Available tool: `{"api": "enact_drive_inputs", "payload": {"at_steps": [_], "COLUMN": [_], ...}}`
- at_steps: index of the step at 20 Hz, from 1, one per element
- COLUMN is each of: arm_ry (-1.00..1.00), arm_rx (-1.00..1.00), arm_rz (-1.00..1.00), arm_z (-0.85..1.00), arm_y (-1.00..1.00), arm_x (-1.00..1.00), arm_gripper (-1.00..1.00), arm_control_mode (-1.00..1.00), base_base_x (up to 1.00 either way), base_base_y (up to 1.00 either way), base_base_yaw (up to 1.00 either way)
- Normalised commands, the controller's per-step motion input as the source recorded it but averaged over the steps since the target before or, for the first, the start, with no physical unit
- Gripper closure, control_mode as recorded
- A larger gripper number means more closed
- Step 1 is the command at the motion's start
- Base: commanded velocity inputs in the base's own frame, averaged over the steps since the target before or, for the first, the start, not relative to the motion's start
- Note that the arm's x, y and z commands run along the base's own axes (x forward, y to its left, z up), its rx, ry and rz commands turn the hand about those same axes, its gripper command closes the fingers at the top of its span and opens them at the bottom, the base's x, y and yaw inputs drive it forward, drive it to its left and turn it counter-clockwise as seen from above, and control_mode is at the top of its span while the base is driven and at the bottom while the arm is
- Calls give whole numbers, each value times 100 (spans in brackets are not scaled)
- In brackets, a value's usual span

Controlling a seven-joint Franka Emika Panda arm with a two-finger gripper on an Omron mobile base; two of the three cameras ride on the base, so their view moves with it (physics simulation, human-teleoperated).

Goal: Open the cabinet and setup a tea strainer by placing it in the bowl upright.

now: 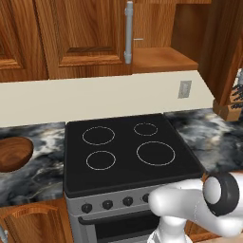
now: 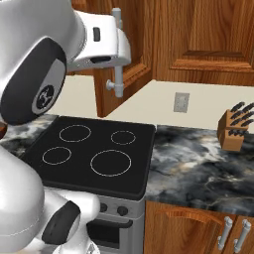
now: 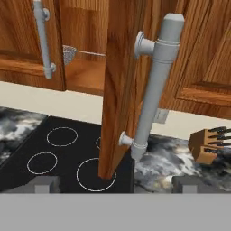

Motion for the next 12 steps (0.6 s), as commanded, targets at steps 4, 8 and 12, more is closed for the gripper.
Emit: {"api": "enact_drive_inputs", "payload": {"at_steps": [4,8,12], "arm_ry": [19,21,9], "arm_rx": [-45,-39,-34], "arm_rz": [-25,-25,-17], "arm_z": [0,0,0], "arm_y": [38,51,90], "arm_x": [-34,-7,0], "arm_gripper": [-100,-100,-100], "arm_control_mode": [-100,-100,-100], "base_base_x": [0,0,0], "base_base_y": [0,0,0], "base_base_yaw": [0,0,0]}}
